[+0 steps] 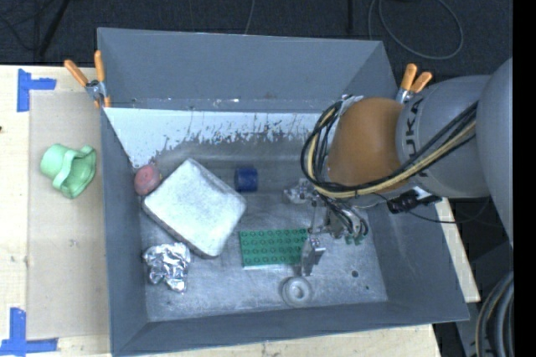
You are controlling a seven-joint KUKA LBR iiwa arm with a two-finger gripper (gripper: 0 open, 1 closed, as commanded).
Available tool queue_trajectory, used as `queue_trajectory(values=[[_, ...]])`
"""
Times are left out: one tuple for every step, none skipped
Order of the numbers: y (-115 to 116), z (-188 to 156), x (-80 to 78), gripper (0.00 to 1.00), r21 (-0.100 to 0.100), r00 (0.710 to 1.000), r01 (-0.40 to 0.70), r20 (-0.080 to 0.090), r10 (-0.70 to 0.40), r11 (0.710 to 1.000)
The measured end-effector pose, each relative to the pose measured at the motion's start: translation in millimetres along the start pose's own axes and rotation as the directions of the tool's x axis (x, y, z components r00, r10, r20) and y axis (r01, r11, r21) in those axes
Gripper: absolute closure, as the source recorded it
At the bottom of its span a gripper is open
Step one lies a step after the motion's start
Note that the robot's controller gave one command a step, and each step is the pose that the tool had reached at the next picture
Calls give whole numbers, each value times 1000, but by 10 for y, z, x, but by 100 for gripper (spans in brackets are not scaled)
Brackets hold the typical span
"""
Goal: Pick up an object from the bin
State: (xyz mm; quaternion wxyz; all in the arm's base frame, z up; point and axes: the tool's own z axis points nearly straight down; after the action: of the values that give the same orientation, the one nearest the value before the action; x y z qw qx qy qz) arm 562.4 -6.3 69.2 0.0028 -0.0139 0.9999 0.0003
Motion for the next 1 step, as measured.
queue_trajectory(values=[[-3, -69, -44, 100, 1, 1000, 1, 7, -1, 1000]])
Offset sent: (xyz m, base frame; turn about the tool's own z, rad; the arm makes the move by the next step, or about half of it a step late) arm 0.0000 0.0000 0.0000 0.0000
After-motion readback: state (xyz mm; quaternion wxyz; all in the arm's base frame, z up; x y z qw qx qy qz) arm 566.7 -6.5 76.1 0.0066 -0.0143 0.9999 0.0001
